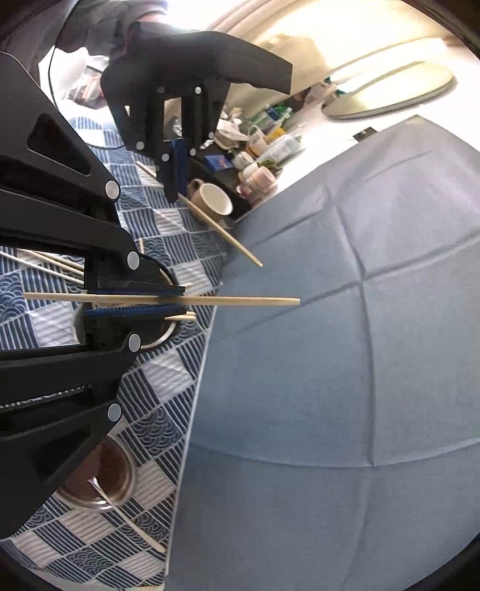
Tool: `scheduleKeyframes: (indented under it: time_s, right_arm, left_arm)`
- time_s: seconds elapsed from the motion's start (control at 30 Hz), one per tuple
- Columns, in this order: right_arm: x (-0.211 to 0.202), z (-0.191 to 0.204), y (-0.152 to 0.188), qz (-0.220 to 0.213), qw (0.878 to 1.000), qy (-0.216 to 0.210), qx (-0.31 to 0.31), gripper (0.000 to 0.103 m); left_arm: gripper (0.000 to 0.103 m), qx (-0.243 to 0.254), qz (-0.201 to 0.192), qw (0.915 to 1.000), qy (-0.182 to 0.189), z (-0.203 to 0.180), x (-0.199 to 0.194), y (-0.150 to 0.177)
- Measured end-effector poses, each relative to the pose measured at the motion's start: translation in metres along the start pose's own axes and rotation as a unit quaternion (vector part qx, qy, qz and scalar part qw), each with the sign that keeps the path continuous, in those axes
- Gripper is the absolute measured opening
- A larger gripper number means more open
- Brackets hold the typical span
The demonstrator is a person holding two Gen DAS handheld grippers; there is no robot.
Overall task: Organize utensils
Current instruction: 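Lift both held chopsticks upright and carry them above the black cup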
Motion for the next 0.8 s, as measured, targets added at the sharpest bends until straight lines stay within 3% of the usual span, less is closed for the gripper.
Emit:
scheduleKeyframes:
  time_s: [0.13,0.4,0.5,0.63,0.8]
  right_arm:
    - [0.005,-0.008,-0.008,-0.026,1.0,-0.014,0.009,0.005]
    - [0.03,-0.017,-0.023,-0.027,0.999,-0.022,0.017,0.005]
    - [0.031,-0.018,-0.023,-0.056,0.998,-0.021,0.011,0.005]
    - [0.036,-0.026,-0.018,-0.082,0.996,-0.034,0.024,0.005]
    - [0.052,-0.043,-0.007,-0.063,0.996,-0.033,0.056,0.005]
  left_arm:
    - [0.005,-0.005,-0.013,0.9995,0.029,0.007,-0.002,-0.017]
    - [0.005,-0.017,-0.039,0.9958,0.081,0.012,0.003,-0.05]
    - [0.005,-0.037,-0.067,0.9903,0.117,0.015,0.007,-0.061]
    - [0.005,-0.056,-0.063,0.9848,0.152,0.013,0.032,-0.067]
    - [0.005,-0.105,-0.083,0.9721,0.193,0.014,0.056,-0.068]
Point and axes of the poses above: each gripper's, at about its wrist camera, not at the fingertips, and x roughly the way its jaws point, z to its left, y to its underside, the point moved 3 cm from there along x, roughly the way its jaws point, and after that the axes turned 14 degrees about z, right-handed, at the moved point
